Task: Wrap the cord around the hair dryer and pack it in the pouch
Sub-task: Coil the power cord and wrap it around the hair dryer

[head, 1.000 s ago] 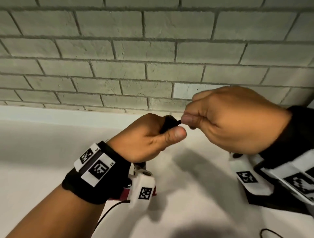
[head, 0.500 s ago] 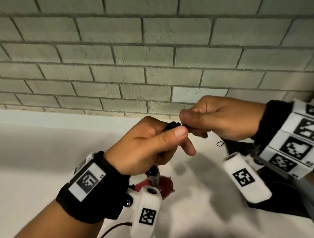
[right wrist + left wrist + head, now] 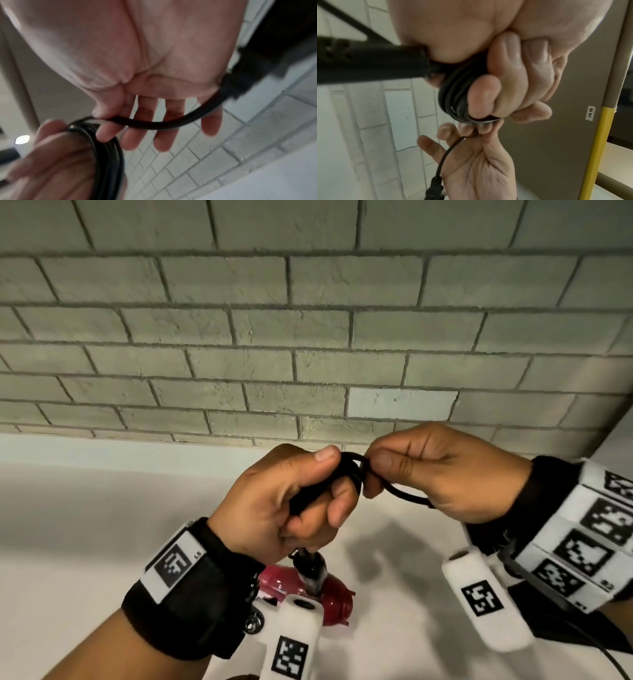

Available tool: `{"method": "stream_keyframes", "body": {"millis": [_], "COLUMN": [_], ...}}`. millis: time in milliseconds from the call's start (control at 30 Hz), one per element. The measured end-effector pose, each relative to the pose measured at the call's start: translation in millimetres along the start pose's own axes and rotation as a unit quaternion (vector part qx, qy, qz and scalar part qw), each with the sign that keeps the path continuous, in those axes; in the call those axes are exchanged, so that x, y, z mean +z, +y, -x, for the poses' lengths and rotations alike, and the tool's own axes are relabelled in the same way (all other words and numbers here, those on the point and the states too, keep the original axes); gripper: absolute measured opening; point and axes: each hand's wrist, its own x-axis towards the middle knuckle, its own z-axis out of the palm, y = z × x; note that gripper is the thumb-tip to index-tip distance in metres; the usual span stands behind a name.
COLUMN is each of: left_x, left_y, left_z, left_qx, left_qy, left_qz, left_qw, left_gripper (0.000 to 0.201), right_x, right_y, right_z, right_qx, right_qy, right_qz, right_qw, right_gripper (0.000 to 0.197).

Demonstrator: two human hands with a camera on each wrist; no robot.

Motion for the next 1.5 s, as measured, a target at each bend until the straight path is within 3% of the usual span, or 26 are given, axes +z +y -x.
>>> {"method": "stream_keyframes", "body": {"millis": [67, 200, 300, 433, 567, 633, 800, 867, 933, 1000, 1067, 1167, 1233, 1367, 1433, 1500], "left_x": [-1.5, 3.4, 10.4, 21.5, 27.3, 28.5, 31.8, 32.5, 33.3, 29.4, 20.3, 6.2, -0.8, -7.5, -3.8, 2.2], "left_y": [-0.2, -3.9, -8.3, -10.5, -10.1, -11.9, -17.9, -18.0, -15.9, -12.5, -7.2, 4.1, 11.0, 13.9, 11.9, 10.8], "left_z": [-1.5, -8.7, -12.7, -20.1, -29.7, -32.6, -34.4, -36.4, -39.9, -43.8, -45.5, -44.8, -43.5, -38.9, -37.0, -36.9], "left_qx": [-0.001, -0.007, -0.02, -0.013, 0.021, 0.054, 0.117, 0.13, 0.142, 0.151, 0.161, 0.173, 0.174, 0.164, 0.156, 0.148], "left_qy": [0.008, -0.01, -0.021, 0.106, 0.26, 0.3, 0.27, 0.275, 0.295, 0.323, 0.342, 0.355, 0.364, 0.373, 0.364, 0.344], "left_qz": [0.001, 0.026, 0.08, 0.06, -0.021, -0.039, -0.042, -0.069, -0.113, -0.177, -0.216, -0.218, -0.217, -0.193, -0.182, -0.163], "left_qw": [1.0, 1.0, 0.996, 0.993, 0.965, 0.952, 0.955, 0.95, 0.938, 0.917, 0.9, 0.892, 0.889, 0.892, 0.9, 0.913], "left_gripper": [0.048, 0.047, 0.05, 0.058, 0.07, 0.066, 0.031, 0.029, 0.028, 0.029, 0.028, 0.028, 0.029, 0.031, 0.032, 0.031], "right_x": [6.7, 42.5, 60.9, 62.4, 56.2, 52.2, 36.0, 35.1, 36.9, 36.2, 30.9, 20.0, 13.6, 2.9, -1.8, -1.6], "right_y": [2.0, -3.7, -4.5, -6.0, -5.0, -2.5, 3.1, 1.3, -0.1, -0.9, 2.3, 13.1, 20.3, 21.8, 22.9, 26.4], "right_z": [0.9, 2.3, -2.4, -8.3, -13.3, -16.5, -26.4, -27.7, -30.4, -31.3, -24.6, -2.0, 14.0, 36.0, 37.6, 31.0], "right_qx": [-0.002, -0.063, -0.069, -0.029, -0.028, -0.038, -0.026, -0.029, -0.036, -0.038, -0.037, -0.001, 0.023, 0.0, 0.042, 0.105], "right_qy": [0.024, 0.046, 0.137, 0.223, 0.308, 0.334, 0.412, 0.422, 0.418, 0.38, 0.308, 0.175, 0.132, 0.143, 0.124, 0.154], "right_qz": [0.006, -0.137, -0.097, -0.145, 0.03, 0.094, 0.142, 0.131, 0.118, 0.068, 0.042, 0.142, 0.198, 0.252, 0.339, 0.311], "right_qw": [1.0, 0.987, 0.983, 0.964, 0.951, 0.937, 0.9, 0.897, 0.9, 0.922, 0.95, 0.974, 0.971, 0.957, 0.932, 0.932], "right_gripper": [0.03, 0.045, 0.052, 0.057, 0.059, 0.065, 0.071, 0.07, 0.07, 0.07, 0.058, 0.031, 0.026, 0.034, 0.035, 0.031]}}
